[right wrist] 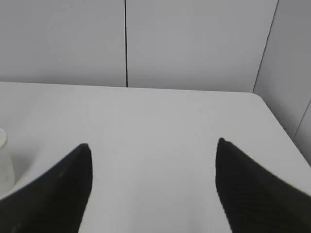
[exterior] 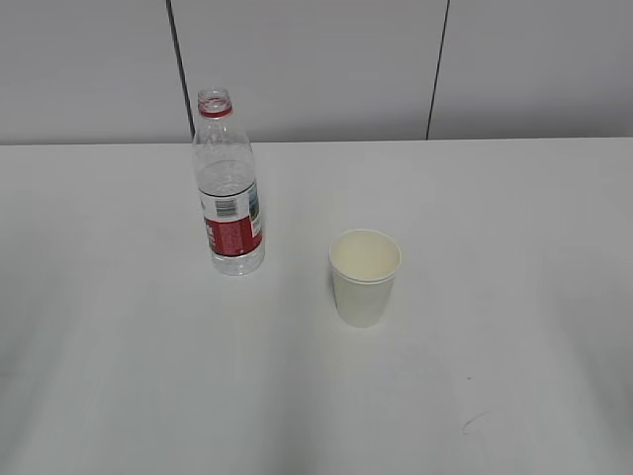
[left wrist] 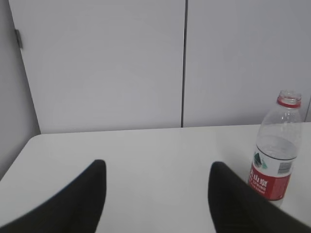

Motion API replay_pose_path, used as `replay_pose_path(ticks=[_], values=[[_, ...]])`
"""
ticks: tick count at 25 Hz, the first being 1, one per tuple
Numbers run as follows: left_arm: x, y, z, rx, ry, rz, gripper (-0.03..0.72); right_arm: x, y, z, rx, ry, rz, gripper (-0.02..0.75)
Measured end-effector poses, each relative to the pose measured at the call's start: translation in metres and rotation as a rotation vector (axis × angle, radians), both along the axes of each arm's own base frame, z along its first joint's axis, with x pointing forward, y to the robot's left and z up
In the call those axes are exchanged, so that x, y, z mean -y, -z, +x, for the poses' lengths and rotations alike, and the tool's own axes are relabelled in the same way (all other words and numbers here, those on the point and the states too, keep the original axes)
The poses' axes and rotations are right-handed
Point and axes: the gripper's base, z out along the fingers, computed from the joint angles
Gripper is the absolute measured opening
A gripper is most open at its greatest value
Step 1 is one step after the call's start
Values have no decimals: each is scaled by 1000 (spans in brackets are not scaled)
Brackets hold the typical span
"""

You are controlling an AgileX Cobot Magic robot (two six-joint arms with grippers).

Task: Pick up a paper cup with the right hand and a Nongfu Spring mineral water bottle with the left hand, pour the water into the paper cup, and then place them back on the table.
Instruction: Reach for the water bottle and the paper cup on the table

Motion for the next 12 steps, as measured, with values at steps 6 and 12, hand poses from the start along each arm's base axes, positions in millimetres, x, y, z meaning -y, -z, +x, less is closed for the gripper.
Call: replay_pose_path(ticks=[6, 12], values=[[0, 4, 13, -50, -1, 2, 404, 3, 10, 6, 27, 25, -8, 582], [0, 5, 15, -30, -3, 1, 404, 4, 14, 13, 16, 32, -38, 582]])
